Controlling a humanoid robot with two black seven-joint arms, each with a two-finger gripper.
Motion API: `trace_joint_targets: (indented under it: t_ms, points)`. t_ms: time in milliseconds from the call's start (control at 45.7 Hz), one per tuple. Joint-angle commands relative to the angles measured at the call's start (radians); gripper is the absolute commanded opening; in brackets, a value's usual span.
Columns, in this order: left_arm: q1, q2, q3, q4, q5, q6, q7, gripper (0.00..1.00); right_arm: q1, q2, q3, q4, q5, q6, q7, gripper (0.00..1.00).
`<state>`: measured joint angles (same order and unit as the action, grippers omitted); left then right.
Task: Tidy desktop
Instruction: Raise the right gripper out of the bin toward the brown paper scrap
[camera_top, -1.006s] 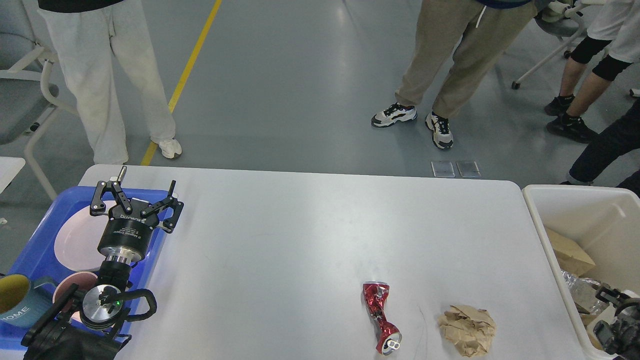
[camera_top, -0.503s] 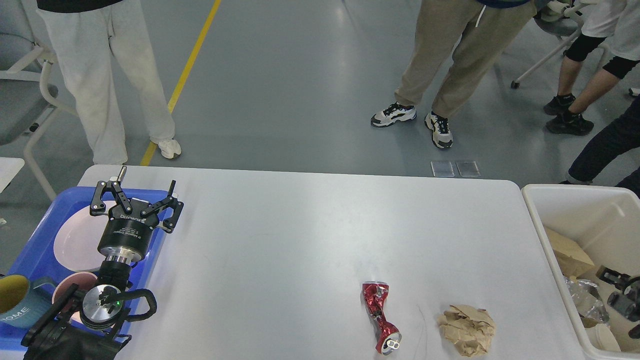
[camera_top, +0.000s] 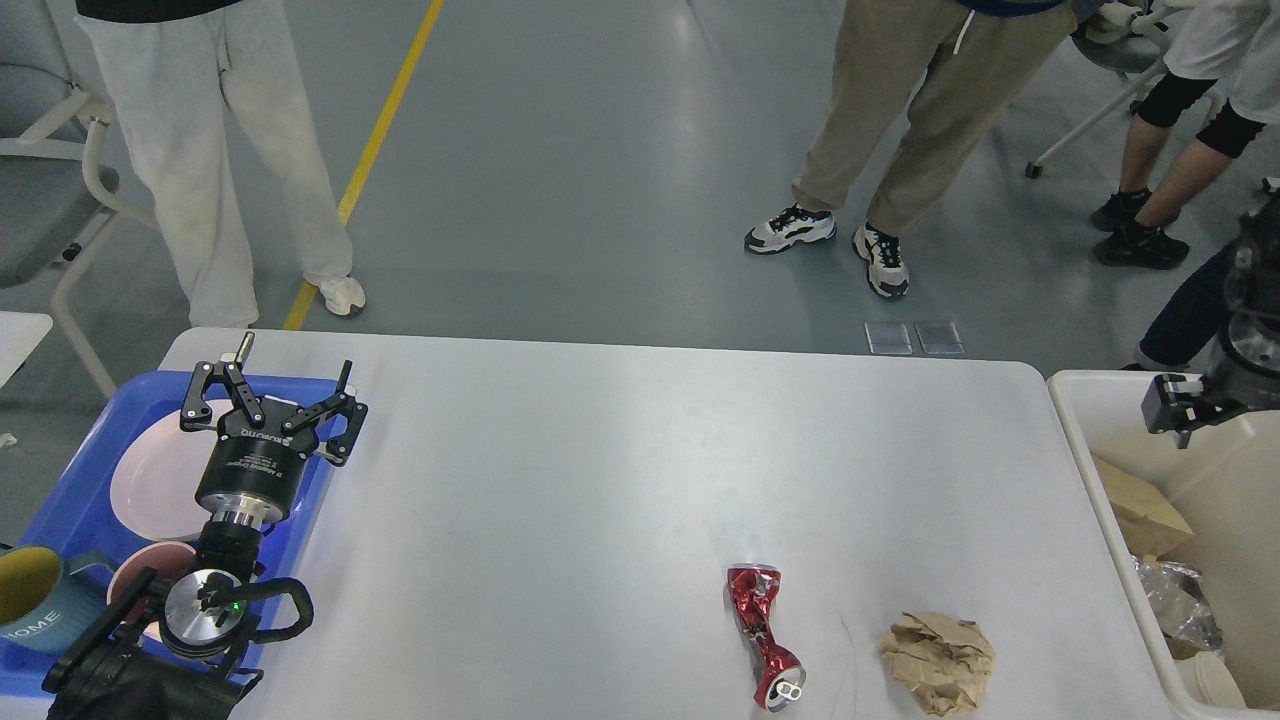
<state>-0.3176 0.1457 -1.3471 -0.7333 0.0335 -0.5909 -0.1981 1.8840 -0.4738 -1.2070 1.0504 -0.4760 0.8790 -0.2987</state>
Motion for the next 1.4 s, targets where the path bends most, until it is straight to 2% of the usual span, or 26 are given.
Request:
trace_joint_targets:
  t_ms: [0,131,284,306,328,416,459,788,941,1247,1378]
  points:
    - [0.0,0.0,0.0,0.0,0.0,0.0,-0.001,0.96,0.248,0.031,-0.016,0.186,0.077,0.081,0.004,1.0]
    - [0.0,0.0,-0.001,0.0,0.0,0.002,-0.001,0.96,0.469,0.035,-0.054,0.453,0.183,0.081,0.001,1.0]
    - [0.0,0.0,-0.001,0.0,-0.001,0.002,-0.001,0.96,0.636,0.041,-0.072,0.635,0.212,0.062,0.023,0.99]
    - [0.0,0.0,-0.001,0.0,0.0,0.002,-0.001,0.96,0.661,0.067,-0.098,0.686,0.229,-0.01,0.065,0.99]
    - [0.0,0.0,-0.001,0.0,0.0,0.002,-0.001,0.96,0.668,0.089,-0.118,0.695,0.235,-0.035,0.1,0.99]
    - [0.0,0.0,-0.001,0.0,0.0,0.002,-0.001,0.96,0.69,0.187,-0.2,0.695,0.237,-0.074,0.286,0.99]
    - [0.0,0.0,-0.001,0.0,0.0,0.002,-0.001,0.96,0.695,0.204,-0.212,0.695,0.235,-0.071,0.332,0.99]
    - [0.0,0.0,-0.001,0.0,0.0,0.0,-0.001,0.96,0.685,0.158,-0.221,0.692,0.231,-0.074,0.32,1.0]
    - [0.0,0.0,-0.001,0.0,0.0,0.002,-0.001,0.96,0.572,0.15,-0.21,0.669,0.231,-0.1,0.32,1.0]
    - [0.0,0.0,-0.001,0.0,0.0,0.0,-0.001,0.96,0.305,0.153,-0.129,0.658,0.247,-0.316,0.32,0.99]
    - [0.0,0.0,-0.001,0.0,0.0,0.0,-0.001,0.96,0.127,0.161,-0.03,0.651,0.249,-0.464,0.319,0.99]
